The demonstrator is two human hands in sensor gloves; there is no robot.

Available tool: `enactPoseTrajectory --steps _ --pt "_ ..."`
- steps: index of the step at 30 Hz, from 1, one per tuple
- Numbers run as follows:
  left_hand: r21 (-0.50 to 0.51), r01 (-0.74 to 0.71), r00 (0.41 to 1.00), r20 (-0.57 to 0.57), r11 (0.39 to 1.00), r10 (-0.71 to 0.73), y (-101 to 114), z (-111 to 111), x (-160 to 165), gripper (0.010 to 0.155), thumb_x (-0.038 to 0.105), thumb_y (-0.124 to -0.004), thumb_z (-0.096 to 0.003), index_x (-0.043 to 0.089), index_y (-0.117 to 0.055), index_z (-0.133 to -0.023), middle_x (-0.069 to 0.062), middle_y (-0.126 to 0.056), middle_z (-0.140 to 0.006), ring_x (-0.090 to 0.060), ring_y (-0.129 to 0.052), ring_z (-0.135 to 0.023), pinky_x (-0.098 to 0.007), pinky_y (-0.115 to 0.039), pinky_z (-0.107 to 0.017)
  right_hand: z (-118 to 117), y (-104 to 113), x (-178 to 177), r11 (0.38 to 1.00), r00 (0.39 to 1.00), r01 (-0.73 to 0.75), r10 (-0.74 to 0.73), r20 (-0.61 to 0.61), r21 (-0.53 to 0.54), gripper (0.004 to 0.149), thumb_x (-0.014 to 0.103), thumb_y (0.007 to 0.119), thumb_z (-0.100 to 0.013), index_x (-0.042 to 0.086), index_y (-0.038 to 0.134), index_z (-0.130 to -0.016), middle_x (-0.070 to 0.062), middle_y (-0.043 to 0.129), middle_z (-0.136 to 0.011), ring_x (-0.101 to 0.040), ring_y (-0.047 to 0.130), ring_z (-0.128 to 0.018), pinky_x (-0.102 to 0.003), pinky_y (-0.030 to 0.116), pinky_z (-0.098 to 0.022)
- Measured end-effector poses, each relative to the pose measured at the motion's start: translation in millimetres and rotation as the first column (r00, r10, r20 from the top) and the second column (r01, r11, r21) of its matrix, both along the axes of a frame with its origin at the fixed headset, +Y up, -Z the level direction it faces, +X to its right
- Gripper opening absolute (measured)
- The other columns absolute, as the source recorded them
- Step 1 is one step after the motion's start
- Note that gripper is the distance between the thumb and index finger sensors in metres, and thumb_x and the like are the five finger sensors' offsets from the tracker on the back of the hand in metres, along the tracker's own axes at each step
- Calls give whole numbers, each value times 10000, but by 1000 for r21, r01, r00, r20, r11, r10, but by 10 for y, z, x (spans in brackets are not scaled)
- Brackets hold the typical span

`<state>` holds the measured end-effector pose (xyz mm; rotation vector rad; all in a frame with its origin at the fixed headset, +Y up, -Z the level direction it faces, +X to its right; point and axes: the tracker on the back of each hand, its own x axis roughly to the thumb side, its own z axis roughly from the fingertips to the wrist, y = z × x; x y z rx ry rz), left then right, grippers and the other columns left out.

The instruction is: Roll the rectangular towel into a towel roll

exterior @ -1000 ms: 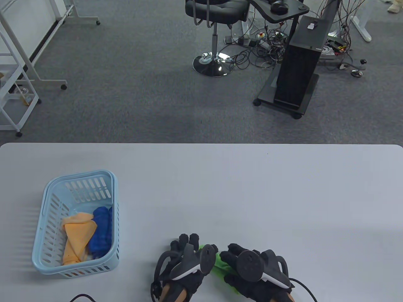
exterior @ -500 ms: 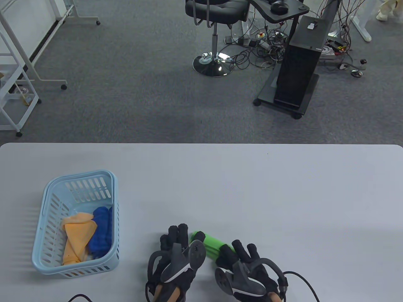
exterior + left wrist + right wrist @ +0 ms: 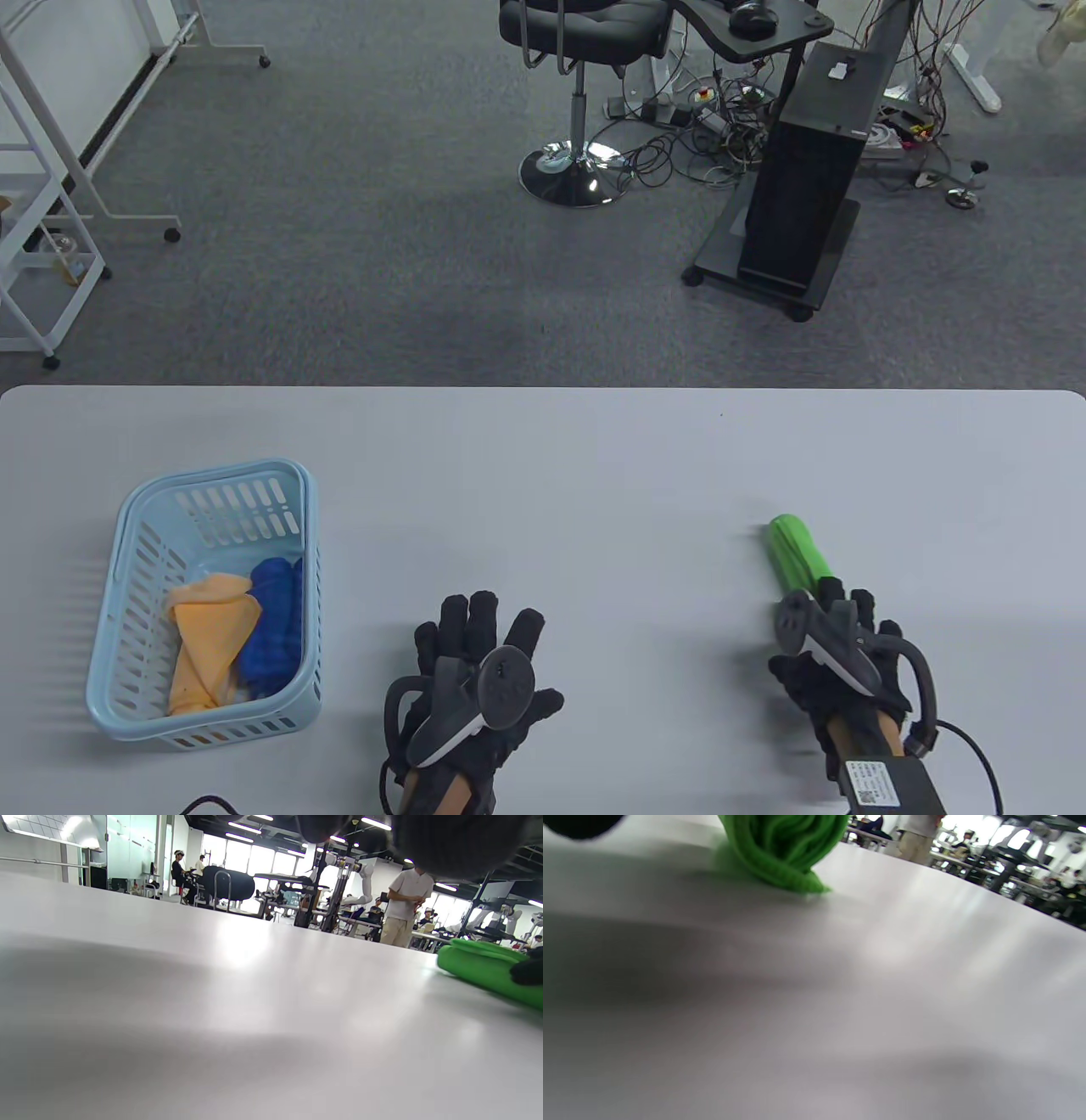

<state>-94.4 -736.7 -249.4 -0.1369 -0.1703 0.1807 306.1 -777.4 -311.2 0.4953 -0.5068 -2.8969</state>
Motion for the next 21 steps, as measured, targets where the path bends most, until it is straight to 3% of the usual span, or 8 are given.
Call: enactPoseTrajectory --steps 7,21 --pt "-32 11 1000 -1 999 -11 -16 -4 1 899 686 -706 -316 404 -393 -1110 -165 -232 -1189 -479 -189 -1084 -735 -221 -692 -77 -32 634 998 985 53 -58 163 39 872 590 640 -263 353 245 -1004 11 11 -1033 -302 101 -1004 -613 276 -732" --pt "-79 30 999 -8 996 -31 -27 -4 10 903 689 -703 -318 402 -388 -1114 -168 -221 -1189 -483 -179 -1081 -737 -214 -691 -143 -80 1111 994 951 97 -107 288 51 892 597 643 -263 357 207 -1003 28 -81 -1005 -304 -31 -970 -608 191 -738"
